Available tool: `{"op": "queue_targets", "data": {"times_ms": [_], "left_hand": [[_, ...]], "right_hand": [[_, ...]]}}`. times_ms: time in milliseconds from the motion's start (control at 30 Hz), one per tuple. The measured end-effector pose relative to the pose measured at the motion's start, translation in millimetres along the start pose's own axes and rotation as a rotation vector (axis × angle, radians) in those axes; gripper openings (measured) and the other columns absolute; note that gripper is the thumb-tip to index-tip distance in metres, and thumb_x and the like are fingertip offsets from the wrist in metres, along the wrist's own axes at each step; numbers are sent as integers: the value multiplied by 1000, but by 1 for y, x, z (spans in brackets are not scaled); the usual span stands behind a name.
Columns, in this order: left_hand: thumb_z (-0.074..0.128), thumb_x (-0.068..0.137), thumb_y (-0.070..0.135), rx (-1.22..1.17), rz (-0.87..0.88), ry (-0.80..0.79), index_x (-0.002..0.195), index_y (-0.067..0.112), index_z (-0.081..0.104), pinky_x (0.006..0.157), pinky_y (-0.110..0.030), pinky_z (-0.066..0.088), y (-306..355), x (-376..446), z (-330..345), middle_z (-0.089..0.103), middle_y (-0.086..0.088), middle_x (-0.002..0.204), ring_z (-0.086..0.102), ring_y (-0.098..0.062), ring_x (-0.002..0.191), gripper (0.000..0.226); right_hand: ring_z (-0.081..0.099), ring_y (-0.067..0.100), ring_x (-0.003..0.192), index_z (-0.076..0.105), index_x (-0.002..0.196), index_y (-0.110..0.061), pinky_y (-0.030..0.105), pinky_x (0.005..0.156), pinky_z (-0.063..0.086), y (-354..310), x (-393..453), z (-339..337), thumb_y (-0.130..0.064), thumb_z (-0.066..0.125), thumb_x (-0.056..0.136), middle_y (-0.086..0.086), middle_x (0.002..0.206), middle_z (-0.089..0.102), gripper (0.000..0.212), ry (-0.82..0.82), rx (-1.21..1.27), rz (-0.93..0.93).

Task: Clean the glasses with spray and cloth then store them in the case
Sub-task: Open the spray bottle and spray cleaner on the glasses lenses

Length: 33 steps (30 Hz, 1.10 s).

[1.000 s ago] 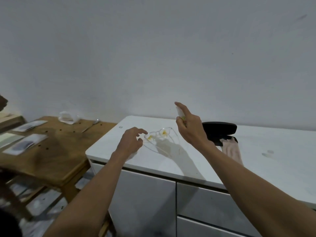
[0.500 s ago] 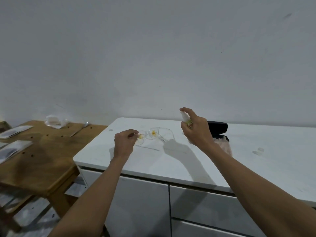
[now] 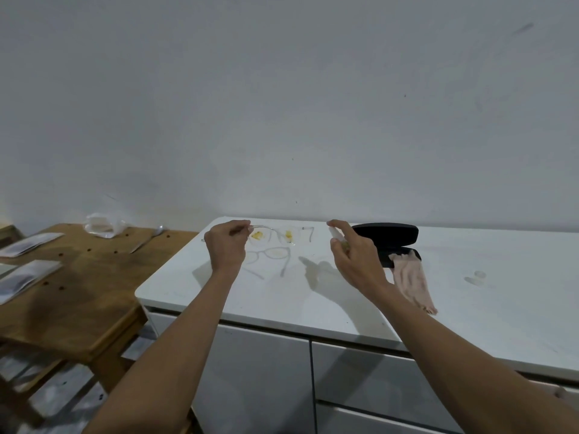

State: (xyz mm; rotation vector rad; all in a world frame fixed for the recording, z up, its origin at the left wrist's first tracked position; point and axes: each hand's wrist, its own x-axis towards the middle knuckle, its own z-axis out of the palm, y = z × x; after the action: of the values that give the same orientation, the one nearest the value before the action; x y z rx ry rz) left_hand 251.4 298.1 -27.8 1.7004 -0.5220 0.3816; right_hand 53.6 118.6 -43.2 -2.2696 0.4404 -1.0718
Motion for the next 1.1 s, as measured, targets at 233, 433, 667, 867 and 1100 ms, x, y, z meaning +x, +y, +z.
{"op": "queue_targets", "data": {"times_ms": [233,433,667,867,1100], "left_hand": [[80,79,0,-67,-88,22,89,3,81,72,-32,56,12,2,4,75,-15,73,64,-20,60,11],[79,81,-2,-168,-164,33,87,4,80,79,-41,62,22,2,8,75,-13,72,66,-19,58,9],[79,82,-2,-265,-185,25,95,-2,78,76,-35,63,31,2,6,73,2,69,65,-6,51,14],[81,81,-2,-270,-181,14,93,1,80,76,-37,64,36,4,2,74,9,66,67,-8,53,13],[81,80,-2,-280,-183,8,90,2,80,78,-43,64,37,6,-3,74,7,65,67,-17,57,11]], "right_hand": [[48,6,50,60,135,-28,30,60,40,-15,-2,15,-16,54,97,-12,49,39,41,-31,-4,-84],[46,-3,61,56,137,-26,29,69,36,-25,5,24,-20,54,101,-26,65,39,36,-4,19,-136],[59,25,74,50,140,-28,36,68,43,-36,21,35,-27,49,104,-7,80,57,36,50,-35,-193],[66,33,86,48,145,-30,46,71,54,-38,29,41,-26,45,105,6,102,70,40,107,-98,-225],[63,35,76,57,136,-19,44,66,51,-42,35,45,-17,48,101,12,88,70,36,159,-105,-231]]}}
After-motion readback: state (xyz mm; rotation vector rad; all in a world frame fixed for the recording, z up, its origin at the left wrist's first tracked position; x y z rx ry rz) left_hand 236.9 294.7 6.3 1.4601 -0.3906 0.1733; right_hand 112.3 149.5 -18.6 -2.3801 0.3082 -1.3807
